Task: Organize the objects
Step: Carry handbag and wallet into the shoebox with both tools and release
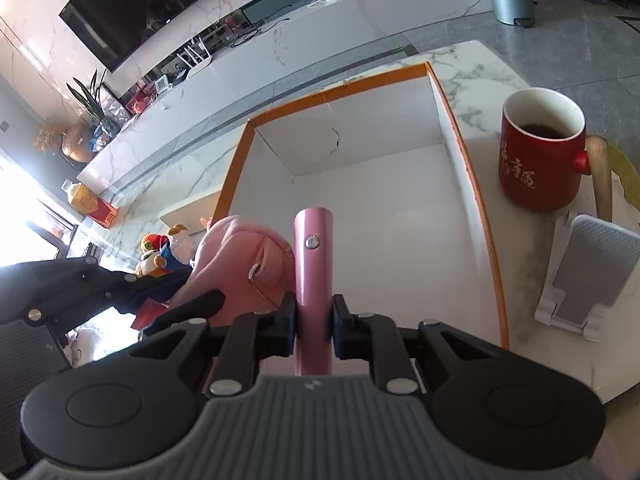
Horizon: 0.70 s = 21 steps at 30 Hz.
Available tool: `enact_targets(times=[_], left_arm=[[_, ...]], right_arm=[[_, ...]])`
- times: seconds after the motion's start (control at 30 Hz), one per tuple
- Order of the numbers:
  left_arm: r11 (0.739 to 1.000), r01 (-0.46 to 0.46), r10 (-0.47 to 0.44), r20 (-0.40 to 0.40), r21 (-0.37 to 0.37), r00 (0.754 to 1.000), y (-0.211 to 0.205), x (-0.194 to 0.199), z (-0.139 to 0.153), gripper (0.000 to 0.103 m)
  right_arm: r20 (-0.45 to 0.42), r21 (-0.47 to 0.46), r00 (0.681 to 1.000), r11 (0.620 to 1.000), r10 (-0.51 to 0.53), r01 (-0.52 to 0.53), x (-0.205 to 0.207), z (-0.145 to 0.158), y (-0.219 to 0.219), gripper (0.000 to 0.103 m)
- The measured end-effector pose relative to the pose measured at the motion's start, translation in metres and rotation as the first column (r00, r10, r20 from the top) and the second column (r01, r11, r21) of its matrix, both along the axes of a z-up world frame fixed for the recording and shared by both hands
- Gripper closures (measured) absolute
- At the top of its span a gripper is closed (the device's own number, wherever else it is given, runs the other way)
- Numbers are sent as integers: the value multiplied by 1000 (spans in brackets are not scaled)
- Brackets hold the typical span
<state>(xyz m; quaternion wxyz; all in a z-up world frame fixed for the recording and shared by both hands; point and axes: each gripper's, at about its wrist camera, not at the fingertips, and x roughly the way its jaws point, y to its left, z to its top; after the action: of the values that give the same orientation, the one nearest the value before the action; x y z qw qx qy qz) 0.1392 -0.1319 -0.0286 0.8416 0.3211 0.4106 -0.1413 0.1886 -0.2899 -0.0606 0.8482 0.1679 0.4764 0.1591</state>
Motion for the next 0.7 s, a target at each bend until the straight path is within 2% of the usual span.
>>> enact_targets(times=[0.1, 0.27, 0.4, 0.53, 0.7], left_arm=[[1000, -2, 3, -21, 5, 1000, -2, 2, -5, 82], [1000, 3, -3, -61, 1, 998, -5, 7, -15, 80], [1000, -2, 0, -65, -21, 998, 3, 10, -20, 79], [999, -14, 9, -111, -48, 994, 10, 13, -27, 74], [979, -64, 22, -208, -193, 978, 32, 20, -28, 68]], right_arm=[[-41, 2, 999, 1000, 14, -14, 8, -9, 1, 85], [-86, -46, 994, 996, 69, -73, 18, -21, 10, 85], [-155, -19, 983, 995, 98, -103, 31, -38, 12, 84], [-196, -14, 974, 993, 111, -116, 35, -48, 17, 84], [-208, -37, 972, 992, 110, -120, 39, -54, 21, 84]])
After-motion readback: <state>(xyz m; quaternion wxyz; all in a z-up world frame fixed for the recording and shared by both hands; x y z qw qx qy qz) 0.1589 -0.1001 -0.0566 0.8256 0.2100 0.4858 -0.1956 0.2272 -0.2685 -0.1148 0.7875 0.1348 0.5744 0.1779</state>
